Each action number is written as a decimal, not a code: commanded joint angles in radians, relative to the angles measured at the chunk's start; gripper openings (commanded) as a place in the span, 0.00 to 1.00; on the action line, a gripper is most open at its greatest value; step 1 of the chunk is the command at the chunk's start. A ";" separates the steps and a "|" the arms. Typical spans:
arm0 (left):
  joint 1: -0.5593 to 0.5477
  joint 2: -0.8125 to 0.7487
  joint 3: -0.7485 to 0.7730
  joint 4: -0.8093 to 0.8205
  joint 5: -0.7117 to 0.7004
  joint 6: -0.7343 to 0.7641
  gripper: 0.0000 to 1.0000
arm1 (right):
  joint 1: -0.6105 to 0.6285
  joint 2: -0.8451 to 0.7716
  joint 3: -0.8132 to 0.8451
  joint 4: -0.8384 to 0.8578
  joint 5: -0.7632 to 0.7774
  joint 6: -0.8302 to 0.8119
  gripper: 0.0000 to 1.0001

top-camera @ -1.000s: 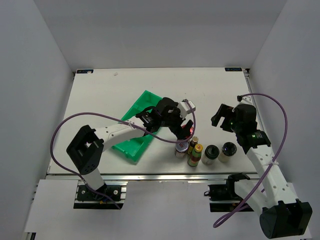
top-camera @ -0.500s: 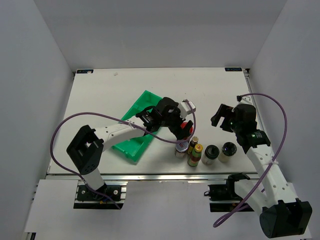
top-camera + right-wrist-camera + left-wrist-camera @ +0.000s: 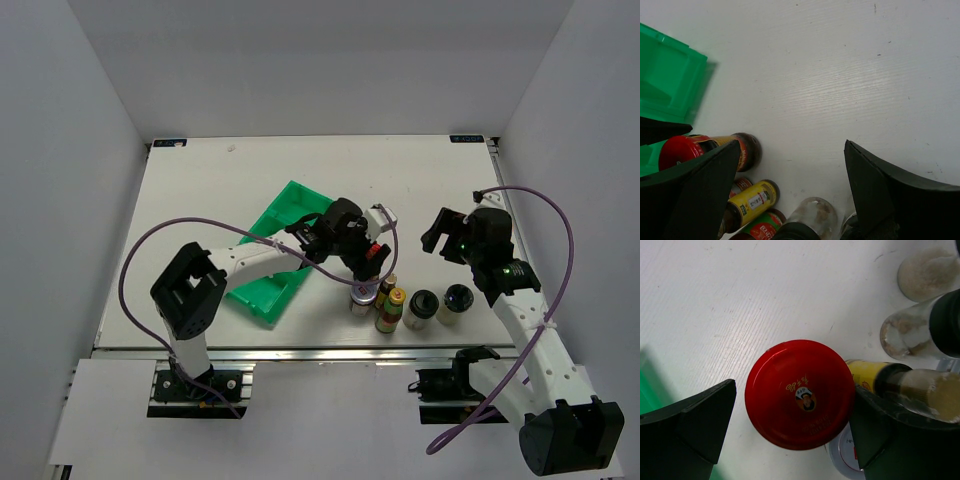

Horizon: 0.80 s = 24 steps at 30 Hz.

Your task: Organize the condiment bottles

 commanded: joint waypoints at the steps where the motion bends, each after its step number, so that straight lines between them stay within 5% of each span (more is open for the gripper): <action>1: -0.005 0.001 0.043 -0.012 -0.055 0.008 0.98 | -0.002 -0.009 0.007 0.044 -0.010 -0.017 0.89; 13: -0.005 0.057 0.085 0.017 -0.040 0.011 0.97 | -0.002 -0.012 0.001 0.055 -0.009 -0.031 0.89; 18: -0.005 0.047 0.092 0.011 -0.075 0.011 0.62 | -0.003 -0.017 -0.004 0.058 -0.006 -0.033 0.89; 24: -0.005 0.018 0.099 0.011 -0.168 -0.002 0.51 | -0.003 -0.024 -0.005 0.061 -0.006 -0.030 0.89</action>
